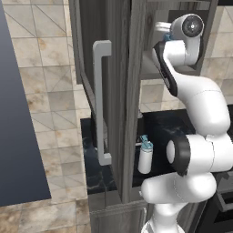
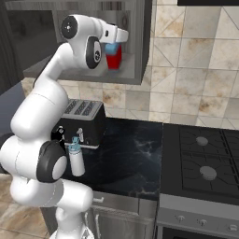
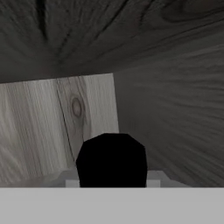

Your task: Sort all alcoholic drinks to one cabinet, and non-alcoholic drinks to the other.

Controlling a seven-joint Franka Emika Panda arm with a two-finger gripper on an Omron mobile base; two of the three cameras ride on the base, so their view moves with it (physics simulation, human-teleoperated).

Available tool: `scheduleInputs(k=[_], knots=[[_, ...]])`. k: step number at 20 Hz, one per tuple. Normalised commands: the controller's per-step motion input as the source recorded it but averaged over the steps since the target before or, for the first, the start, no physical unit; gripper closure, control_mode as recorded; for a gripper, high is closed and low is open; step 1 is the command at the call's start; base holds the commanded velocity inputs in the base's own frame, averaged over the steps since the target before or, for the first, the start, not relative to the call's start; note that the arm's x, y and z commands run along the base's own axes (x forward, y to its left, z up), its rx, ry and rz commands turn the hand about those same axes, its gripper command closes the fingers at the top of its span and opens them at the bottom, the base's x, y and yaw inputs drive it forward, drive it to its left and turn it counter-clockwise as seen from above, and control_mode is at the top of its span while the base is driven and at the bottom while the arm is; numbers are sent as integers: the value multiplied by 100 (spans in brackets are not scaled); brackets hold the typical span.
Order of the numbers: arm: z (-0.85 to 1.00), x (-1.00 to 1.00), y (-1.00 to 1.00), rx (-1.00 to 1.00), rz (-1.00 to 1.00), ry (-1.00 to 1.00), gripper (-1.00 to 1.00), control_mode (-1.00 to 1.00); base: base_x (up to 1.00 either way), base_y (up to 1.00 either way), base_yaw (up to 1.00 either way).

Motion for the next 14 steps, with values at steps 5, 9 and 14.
scheduleInputs(k=[5,9,14], knots=[[-10,0,0,0,0,-2,-100,-100,0,0,0],[0,0,3,0,0,-2,-100,-100,0,0,0],[1,-1,6,0,0,-4,-100,-100,0,0,0]])
